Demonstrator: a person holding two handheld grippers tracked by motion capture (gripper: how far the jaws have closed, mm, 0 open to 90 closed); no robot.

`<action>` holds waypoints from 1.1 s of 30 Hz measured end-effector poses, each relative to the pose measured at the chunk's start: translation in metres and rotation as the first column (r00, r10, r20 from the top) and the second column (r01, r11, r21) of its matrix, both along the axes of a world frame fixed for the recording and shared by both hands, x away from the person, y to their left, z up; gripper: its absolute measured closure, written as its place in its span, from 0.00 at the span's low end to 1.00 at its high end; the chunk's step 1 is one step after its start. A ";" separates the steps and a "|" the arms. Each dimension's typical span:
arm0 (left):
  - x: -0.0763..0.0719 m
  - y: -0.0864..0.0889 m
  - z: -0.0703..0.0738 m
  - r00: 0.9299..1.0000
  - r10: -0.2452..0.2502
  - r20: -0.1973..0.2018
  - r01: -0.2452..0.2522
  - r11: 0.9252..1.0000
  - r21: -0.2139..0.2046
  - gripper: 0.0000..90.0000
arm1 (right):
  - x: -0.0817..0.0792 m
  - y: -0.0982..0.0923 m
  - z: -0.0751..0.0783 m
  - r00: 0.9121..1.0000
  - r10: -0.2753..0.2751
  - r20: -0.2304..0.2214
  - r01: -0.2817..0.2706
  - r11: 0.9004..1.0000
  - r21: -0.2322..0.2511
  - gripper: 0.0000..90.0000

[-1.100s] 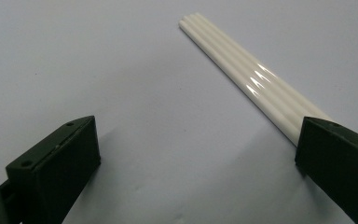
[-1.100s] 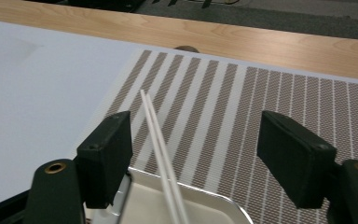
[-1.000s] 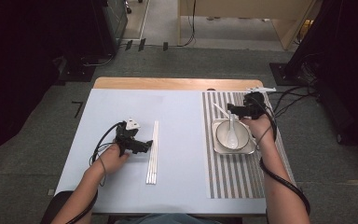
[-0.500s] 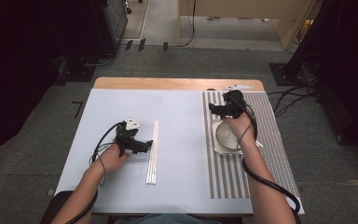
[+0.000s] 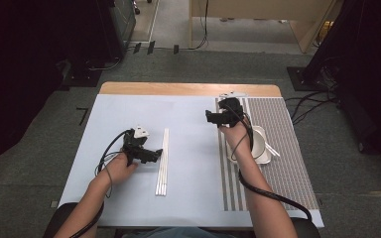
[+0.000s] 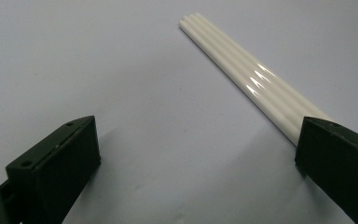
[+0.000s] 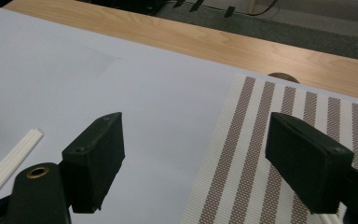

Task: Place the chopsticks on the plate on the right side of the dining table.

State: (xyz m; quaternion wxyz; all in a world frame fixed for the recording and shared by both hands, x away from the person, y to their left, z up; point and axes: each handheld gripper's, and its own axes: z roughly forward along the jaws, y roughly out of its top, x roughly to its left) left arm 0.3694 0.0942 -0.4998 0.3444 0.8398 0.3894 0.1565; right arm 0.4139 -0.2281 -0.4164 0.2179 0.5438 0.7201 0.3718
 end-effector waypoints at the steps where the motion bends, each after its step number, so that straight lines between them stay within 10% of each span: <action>1: 0.000 0.000 0.000 1.000 0.000 0.000 0.000 1.000 0.000 0.00 | 0.001 0.003 0.000 1.000 -0.001 0.003 0.001 1.000 0.004 0.22; 16: 0.000 0.000 0.000 1.000 0.000 -0.001 0.000 1.000 -0.001 0.00 | 0.027 0.040 -0.020 0.995 -0.104 0.004 0.104 0.994 0.022 0.17; 33: 0.000 0.000 0.000 1.000 0.000 -0.002 0.000 1.000 -0.001 0.00 | 0.057 0.006 -0.034 0.978 -0.188 -0.088 0.198 0.973 0.120 0.18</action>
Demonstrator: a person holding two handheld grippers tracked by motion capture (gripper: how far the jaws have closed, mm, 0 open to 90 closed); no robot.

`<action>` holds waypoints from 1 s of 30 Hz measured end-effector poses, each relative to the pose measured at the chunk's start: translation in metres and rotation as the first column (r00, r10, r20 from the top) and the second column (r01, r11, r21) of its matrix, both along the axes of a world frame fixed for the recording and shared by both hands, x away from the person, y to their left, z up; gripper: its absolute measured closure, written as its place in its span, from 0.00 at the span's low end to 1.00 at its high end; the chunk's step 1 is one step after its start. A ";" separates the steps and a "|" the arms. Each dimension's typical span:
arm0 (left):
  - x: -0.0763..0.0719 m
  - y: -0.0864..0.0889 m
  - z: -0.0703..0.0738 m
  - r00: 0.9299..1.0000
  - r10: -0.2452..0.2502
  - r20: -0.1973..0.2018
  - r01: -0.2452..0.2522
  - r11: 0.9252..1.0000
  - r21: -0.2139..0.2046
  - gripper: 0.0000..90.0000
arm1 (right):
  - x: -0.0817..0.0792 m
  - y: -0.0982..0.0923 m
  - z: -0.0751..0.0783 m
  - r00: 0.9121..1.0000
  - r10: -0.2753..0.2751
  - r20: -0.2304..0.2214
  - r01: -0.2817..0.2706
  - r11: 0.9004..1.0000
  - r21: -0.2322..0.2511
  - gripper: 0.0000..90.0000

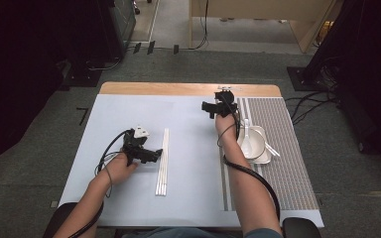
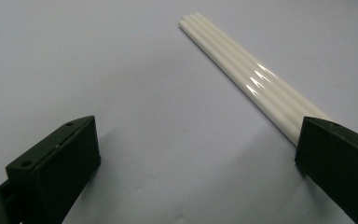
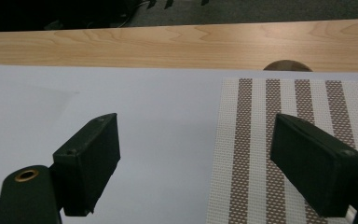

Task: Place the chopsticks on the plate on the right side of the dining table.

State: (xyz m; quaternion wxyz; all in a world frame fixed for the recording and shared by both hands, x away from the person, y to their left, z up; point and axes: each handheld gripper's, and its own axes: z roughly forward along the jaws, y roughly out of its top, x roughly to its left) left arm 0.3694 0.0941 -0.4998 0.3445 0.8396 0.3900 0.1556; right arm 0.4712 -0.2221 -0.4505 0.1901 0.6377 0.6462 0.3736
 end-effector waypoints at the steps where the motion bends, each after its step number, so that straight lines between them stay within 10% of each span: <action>1: 0.000 0.000 0.000 1.000 0.000 0.000 0.000 1.000 0.000 0.00 | 0.001 -0.001 0.000 1.000 -0.010 -0.004 0.010 1.000 0.003 0.18; 30: 0.000 0.000 0.000 1.000 0.000 -0.001 0.000 1.000 0.000 0.00 | 0.010 -0.015 0.002 0.995 -0.017 -0.094 0.019 1.000 0.019 0.17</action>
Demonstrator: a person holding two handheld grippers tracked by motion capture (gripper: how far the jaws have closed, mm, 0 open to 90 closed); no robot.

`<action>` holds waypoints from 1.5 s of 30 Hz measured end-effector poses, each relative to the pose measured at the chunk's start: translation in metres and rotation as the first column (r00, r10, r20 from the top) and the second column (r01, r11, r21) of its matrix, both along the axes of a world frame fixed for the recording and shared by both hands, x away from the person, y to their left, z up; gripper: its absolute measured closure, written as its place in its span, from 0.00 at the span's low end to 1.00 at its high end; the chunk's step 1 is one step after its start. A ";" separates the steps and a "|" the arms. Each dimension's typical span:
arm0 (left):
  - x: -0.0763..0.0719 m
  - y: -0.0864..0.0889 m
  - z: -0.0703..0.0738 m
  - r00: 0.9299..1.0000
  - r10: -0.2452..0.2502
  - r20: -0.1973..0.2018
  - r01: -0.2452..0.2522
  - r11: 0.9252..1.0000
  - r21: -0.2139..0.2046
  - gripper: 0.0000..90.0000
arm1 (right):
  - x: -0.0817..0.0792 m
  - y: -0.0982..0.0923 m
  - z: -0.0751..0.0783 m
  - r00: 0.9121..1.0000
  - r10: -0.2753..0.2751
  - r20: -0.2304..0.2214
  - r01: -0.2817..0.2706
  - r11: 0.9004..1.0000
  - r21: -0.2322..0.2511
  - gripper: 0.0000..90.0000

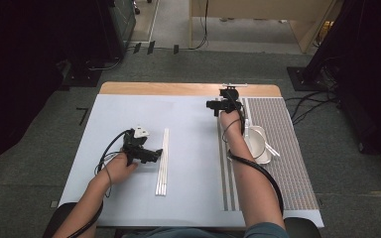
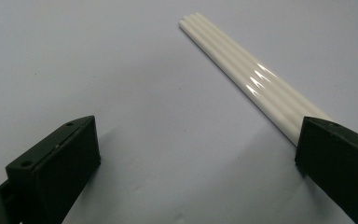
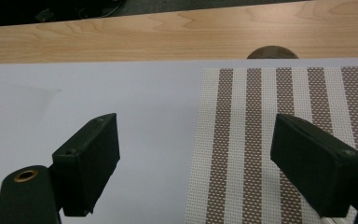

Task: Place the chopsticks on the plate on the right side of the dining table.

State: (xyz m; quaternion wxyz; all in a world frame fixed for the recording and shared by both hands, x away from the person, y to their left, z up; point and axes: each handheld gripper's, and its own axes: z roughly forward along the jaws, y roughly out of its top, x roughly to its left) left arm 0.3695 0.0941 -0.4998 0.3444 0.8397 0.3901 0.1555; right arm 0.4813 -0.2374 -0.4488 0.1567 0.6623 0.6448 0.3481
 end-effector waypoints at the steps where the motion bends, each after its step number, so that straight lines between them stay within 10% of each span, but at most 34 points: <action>1: 0.000 0.000 0.000 1.000 0.000 0.000 0.000 1.000 0.000 0.00 | 0.000 0.000 -0.001 1.000 -0.002 -0.005 0.002 1.000 -0.006 0.17; 27: 0.000 0.000 0.000 1.000 0.000 0.000 0.000 1.000 0.000 0.00 | 0.008 0.007 -0.011 0.991 -0.101 -0.092 0.091 0.991 -0.101 0.17; 45: 0.000 0.000 0.000 1.000 0.000 0.000 0.000 1.000 0.000 0.00 | 0.000 0.010 -0.011 0.990 -0.056 -0.132 0.051 0.998 -0.035 0.17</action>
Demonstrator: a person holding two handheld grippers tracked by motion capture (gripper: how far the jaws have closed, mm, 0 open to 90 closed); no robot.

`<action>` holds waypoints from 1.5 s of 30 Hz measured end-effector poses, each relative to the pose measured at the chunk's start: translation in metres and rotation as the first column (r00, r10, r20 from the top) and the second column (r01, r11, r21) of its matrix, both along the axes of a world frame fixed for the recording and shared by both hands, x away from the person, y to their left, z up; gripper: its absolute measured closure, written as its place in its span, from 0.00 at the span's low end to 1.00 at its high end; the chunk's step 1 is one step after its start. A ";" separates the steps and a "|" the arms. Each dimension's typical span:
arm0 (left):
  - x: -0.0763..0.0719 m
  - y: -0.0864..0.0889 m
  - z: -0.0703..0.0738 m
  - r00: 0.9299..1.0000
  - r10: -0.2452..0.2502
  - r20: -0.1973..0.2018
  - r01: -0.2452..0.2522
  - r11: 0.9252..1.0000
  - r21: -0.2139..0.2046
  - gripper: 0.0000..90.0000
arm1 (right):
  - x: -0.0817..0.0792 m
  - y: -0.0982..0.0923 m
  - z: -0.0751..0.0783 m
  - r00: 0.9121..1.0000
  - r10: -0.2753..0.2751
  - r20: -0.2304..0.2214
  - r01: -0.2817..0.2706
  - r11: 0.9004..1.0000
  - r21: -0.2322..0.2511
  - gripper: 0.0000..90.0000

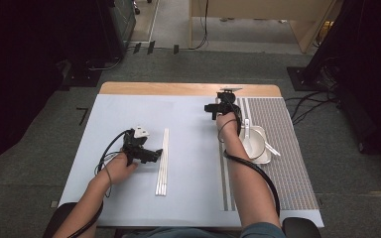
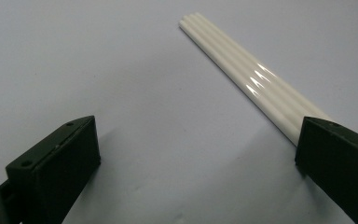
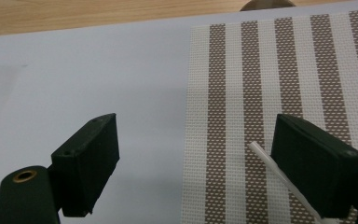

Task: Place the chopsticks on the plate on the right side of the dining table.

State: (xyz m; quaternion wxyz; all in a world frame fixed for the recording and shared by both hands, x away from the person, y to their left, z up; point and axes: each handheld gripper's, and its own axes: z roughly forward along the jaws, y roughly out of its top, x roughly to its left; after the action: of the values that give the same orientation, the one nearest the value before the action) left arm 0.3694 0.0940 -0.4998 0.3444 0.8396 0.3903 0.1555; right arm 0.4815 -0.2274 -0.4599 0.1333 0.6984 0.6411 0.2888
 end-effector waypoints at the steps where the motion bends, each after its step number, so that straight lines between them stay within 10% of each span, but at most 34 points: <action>1: 0.000 0.000 0.000 1.000 0.000 0.000 0.000 1.000 0.000 0.00 | 0.000 0.001 0.000 1.000 0.004 0.000 -0.004 1.000 0.004 0.17; 35: 0.000 0.000 0.000 1.000 0.000 0.000 0.000 1.000 0.000 0.00 | -0.014 0.011 0.003 0.990 0.132 -0.053 -0.131 0.991 0.031 0.17; 45: 0.000 0.000 0.000 1.000 0.001 -0.001 -0.001 1.000 -0.001 0.00 | -0.005 -0.004 0.010 0.997 0.068 -0.020 -0.068 0.997 0.023 0.17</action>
State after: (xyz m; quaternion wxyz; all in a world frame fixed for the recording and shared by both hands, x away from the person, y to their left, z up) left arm 0.3693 0.0940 -0.4998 0.3444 0.8394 0.3908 0.1551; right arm 0.4769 -0.2317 -0.4496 0.1087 0.6807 0.6625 0.2930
